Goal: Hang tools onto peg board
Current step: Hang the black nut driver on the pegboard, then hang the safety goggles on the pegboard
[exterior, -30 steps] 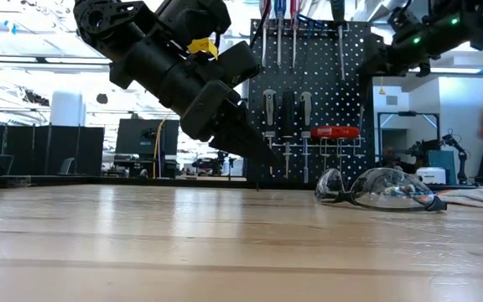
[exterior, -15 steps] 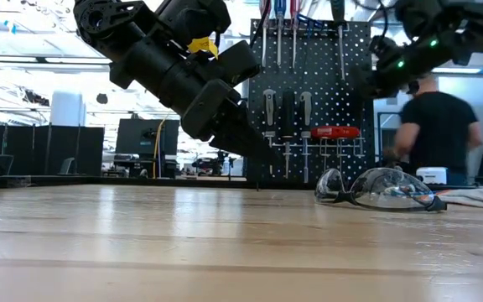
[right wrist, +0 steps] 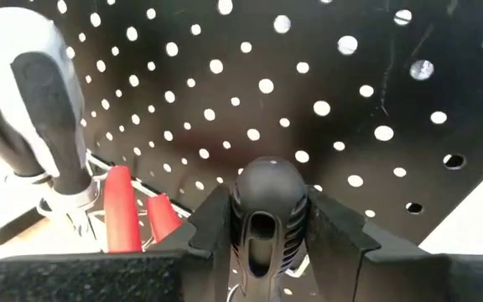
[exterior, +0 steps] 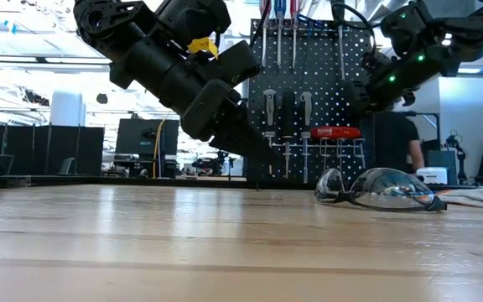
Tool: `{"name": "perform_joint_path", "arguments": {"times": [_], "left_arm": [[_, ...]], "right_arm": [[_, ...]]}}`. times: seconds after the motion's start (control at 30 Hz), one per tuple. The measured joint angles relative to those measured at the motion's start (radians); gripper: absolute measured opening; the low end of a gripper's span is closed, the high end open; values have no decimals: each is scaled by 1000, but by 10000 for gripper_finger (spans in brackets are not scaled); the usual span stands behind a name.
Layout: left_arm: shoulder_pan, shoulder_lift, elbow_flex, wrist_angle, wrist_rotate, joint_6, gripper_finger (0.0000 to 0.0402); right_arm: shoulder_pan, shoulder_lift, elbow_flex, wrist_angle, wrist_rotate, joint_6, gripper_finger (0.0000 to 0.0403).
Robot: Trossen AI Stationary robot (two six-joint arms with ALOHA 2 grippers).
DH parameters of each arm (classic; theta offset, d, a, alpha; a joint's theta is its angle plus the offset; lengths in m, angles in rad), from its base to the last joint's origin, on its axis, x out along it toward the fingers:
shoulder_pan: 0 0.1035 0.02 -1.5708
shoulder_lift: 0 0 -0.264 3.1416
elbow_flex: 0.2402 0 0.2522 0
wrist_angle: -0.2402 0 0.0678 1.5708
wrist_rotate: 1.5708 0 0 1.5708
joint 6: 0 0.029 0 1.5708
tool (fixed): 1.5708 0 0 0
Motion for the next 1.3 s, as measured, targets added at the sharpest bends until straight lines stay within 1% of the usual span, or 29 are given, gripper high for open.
{"name": "perform_joint_path", "arguments": {"times": [0.07,0.23,0.33,0.6,0.7,0.8,0.93,1.03,1.1,1.2,1.3], "left_arm": [[0,0,0,0,0,0,121],[0,0,0,0,0,0,121],[0,0,0,0,0,0,121],[0,0,0,-2,0,0,121],[0,0,0,-2,0,0,121],[0,0,0,-6,0,0,121],[0,0,0,-14,0,25,121],[0,0,0,-24,0,53,121],[0,0,0,-26,0,70,121],[0,0,0,-25,0,85,121],[-1,0,0,-15,6,105,121]], "right_arm": [[-4,-5,0,-1,1,20,130],[-5,-29,-3,-18,8,17,175],[-6,-48,-3,-9,10,17,192],[-5,-82,-3,-5,9,13,191],[8,-119,-3,-5,9,-7,193],[44,-174,-3,-5,11,-35,194],[148,-249,-3,-25,82,-78,190],[267,-291,-3,-73,138,-95,186],[363,-301,-3,-110,139,-85,184],[534,-284,-3,-177,139,-23,182],[716,-229,-3,-238,139,109,179]]}}
